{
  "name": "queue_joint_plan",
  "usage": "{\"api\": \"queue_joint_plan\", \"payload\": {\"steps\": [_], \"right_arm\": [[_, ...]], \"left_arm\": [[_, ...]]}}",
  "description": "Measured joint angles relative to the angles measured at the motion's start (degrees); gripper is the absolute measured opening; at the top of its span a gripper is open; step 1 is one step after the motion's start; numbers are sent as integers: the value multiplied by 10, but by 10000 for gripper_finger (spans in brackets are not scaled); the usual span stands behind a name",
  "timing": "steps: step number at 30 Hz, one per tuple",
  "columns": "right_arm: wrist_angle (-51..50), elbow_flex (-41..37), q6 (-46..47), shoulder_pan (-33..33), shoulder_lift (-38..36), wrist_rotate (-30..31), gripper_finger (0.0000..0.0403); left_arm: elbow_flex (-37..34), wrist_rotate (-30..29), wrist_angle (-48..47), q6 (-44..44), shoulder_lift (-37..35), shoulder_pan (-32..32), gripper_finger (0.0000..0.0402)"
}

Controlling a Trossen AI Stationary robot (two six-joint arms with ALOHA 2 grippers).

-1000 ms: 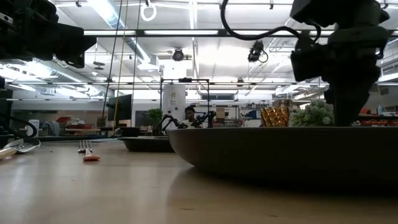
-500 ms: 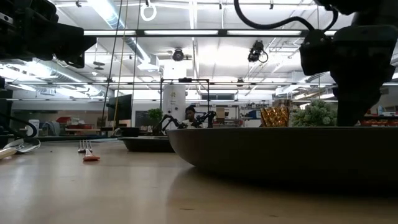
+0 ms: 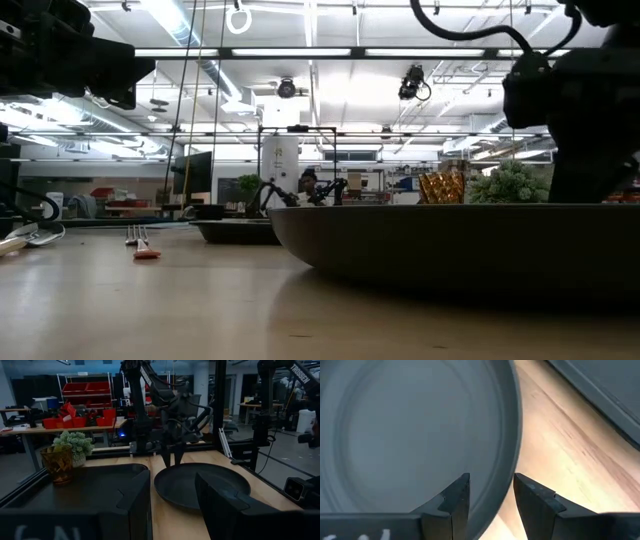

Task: Pick and place plate/cup/fork/spoon on tray
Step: Put the black plate on the black tray below the brown cup

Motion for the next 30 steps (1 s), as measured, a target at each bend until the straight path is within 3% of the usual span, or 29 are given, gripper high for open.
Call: {"api": "queue_joint_plan", "payload": {"steps": [5, 14, 30], "right_arm": [[7, -13, 16, 12, 0, 28, 150], [33, -37, 70, 43, 0, 73, 96], [63, -48, 49, 47, 0, 71, 10]], "left_arm": [[0, 0, 0, 0, 0, 0, 167], [0, 0, 0, 0, 0, 0, 167], [0, 0, 0, 0, 0, 0, 167]]}}
